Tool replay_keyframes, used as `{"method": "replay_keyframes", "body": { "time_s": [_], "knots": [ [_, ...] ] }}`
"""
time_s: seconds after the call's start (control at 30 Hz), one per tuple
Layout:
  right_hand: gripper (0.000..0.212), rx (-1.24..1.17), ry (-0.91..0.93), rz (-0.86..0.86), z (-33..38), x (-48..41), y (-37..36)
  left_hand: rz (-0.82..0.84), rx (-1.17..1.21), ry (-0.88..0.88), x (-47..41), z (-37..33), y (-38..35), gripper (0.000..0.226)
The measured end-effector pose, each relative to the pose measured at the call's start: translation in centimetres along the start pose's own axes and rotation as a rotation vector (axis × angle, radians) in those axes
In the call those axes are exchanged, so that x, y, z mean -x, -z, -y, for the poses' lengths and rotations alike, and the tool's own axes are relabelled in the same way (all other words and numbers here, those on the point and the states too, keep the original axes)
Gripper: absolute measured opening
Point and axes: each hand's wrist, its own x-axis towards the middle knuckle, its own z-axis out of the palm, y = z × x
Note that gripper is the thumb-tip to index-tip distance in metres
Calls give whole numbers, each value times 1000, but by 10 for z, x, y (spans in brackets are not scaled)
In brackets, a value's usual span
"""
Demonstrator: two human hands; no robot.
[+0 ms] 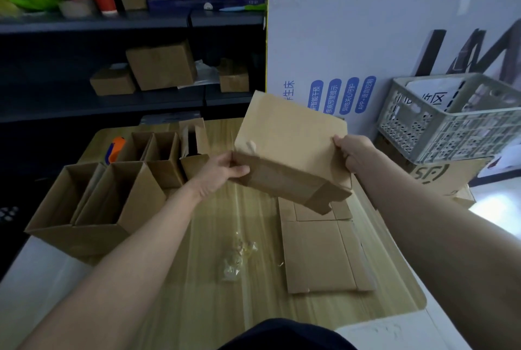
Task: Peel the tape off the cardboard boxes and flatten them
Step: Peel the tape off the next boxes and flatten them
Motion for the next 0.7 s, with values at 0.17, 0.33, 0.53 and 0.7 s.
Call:
{"method": "replay_keyframes", "body": {
  "time_s": [0.17, 0.33, 0.53, 0.7],
  "knots": [
    [27, 0, 3, -112, -10, 4, -6, 96, 76, -1, 1, 4, 0, 61],
    [33, 240, 176, 109, -19, 6, -8, 37, 305, 244, -8, 4, 1, 64],
    [47, 524, 228, 265, -28, 14, -12, -157, 575, 385, -17, 5, 12, 66],
    [37, 500, 219, 430, -36, 13, -1, -210, 505, 563, -22, 9, 15, 49]
  ]
}}
